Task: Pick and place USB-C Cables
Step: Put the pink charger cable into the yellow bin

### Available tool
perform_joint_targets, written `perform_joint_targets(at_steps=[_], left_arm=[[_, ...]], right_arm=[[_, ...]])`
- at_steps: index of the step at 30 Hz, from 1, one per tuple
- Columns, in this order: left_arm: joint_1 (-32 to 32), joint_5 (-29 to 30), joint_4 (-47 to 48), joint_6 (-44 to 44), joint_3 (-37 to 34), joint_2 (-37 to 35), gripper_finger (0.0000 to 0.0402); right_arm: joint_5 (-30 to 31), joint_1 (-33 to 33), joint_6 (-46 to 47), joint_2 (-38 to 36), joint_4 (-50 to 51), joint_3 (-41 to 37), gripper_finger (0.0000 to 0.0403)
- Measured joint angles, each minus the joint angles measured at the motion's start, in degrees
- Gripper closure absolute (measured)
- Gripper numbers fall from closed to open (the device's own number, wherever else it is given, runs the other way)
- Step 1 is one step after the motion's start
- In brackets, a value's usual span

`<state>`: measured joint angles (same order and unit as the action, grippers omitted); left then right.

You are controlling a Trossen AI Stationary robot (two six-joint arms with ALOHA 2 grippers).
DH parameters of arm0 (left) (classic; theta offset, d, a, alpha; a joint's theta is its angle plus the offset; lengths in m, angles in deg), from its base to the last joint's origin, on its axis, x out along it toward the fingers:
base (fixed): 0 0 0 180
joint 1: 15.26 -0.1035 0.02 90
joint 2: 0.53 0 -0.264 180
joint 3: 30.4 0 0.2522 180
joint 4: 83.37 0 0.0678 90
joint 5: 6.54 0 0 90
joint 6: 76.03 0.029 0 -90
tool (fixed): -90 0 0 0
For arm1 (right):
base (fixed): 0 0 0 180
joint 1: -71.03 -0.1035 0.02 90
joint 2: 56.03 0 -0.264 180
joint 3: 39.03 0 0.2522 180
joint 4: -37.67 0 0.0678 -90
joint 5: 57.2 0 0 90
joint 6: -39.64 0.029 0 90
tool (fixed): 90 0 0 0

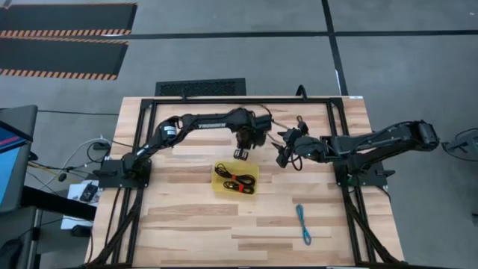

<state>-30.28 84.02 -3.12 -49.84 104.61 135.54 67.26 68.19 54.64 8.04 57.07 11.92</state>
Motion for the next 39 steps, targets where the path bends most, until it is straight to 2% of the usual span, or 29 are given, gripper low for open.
perform_joint_targets(at_steps=[4,8,11,16,19,28,39], left_arm=[[-2.06,0.33,-2.46,-12.17,-0.07,-1.62,0.0340],[-3.47,3.82,-6.85,-25.06,-0.22,-1.93,0.0315],[-3.72,6.36,-10.47,-30.13,-3.14,-1.87,0.0294],[-3.35,13.58,-11.22,-39.25,-5.76,-1.81,0.0246],[-3.39,14.86,-10.87,-45.19,-6.29,-1.76,0.0218],[-3.26,17.35,-14.04,-57.22,-6.23,-1.81,0.0179],[-1.21,19.67,-12.96,-61.36,-6.14,-0.84,0.0177]], right_arm=[[0.02,-1.19,0.03,0.00,0.12,0.00,0.0159],[0.04,-2.62,0.17,0.00,0.61,0.00,0.0159],[0.04,-3.27,0.17,0.00,1.16,0.00,0.0159],[0.24,-3.44,0.15,0.00,2.09,0.00,0.0159],[0.24,-3.44,0.17,0.00,2.07,0.00,0.0159],[0.30,-3.44,0.61,0.00,1.74,0.00,0.0159],[0.35,-3.46,0.61,0.00,1.75,0.00,0.0159]])
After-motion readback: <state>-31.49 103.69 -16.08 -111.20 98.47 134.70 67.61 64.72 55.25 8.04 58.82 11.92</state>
